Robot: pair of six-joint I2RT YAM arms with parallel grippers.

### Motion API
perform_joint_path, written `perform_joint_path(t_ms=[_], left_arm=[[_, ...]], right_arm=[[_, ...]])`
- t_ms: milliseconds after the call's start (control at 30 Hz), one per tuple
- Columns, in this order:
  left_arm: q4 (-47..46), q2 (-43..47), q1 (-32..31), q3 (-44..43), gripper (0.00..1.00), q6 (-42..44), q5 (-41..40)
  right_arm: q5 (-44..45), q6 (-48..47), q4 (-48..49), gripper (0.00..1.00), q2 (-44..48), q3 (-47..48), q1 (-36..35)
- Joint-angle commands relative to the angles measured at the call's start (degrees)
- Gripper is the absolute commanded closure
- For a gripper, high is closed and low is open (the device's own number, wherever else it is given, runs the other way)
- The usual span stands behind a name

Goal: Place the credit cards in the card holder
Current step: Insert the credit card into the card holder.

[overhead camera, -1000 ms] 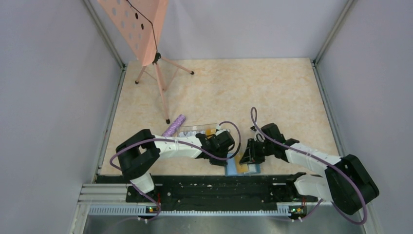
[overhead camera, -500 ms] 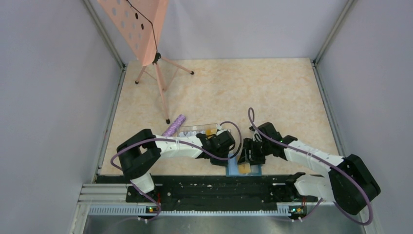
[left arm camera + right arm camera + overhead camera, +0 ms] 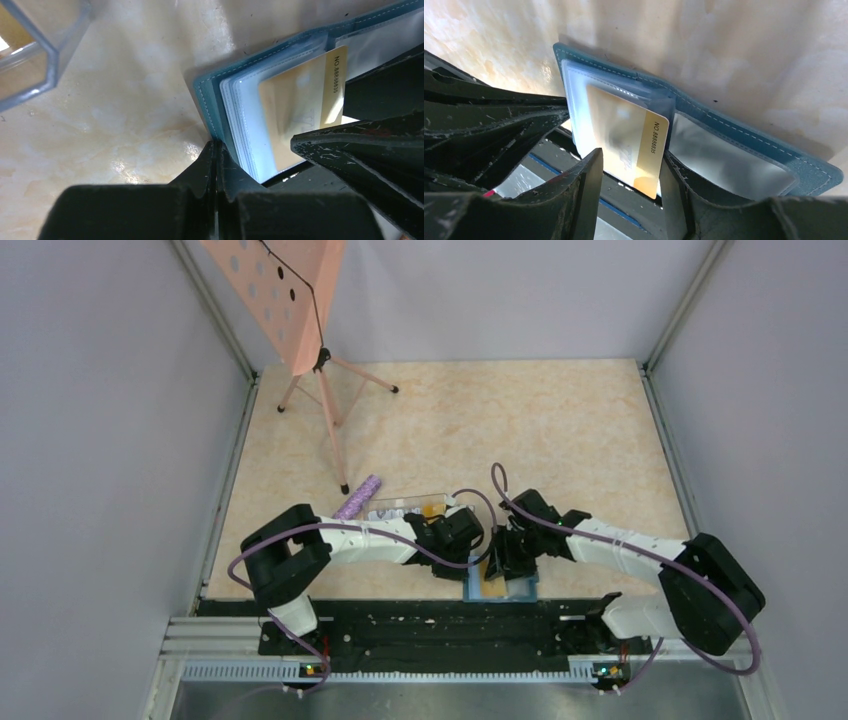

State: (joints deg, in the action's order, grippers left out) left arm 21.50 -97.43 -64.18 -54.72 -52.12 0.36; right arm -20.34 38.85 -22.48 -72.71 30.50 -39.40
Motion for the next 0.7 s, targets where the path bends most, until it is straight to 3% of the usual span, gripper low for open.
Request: perform_joint_path(t_ms=[0,100,200,400,467,667], left_arm=[[1.4,-3.0,-0.4,0.1,1.0,0.9,-0.6],[1.5,-2.8,-0.4,0.0,1.0,0.9,-0.6],[1.7,-2.4,-0.5,0.0,1.0,0.9,-0.7],[3.1,-1.2,-0.5,-0.4,1.0,0.8,-1.7],[4.2,-0.2,-0.5,-0.5,0.97,1.0,-2.7],[8.1,5.3,-0.5,-0.7,0.78,0.9,-6.5]], right_arm=[[-3.1,3.4,6.0,0.56,-3.2,1.8,-2.9],[-3.2,4.4,7.7,0.57,-4.4,2.4,-4.3],[-3.0,4.9,8.5,0.74,-4.9,2.8,-5.1],[-3.0,4.8,8.3,0.82,-5.1,3.4,-5.4],[-2.5,4.4,7.0,0.78,-4.8,3.7,-5.5],[1.4,3.7,1.1,0.47,-0.8,4.8,-6.1]])
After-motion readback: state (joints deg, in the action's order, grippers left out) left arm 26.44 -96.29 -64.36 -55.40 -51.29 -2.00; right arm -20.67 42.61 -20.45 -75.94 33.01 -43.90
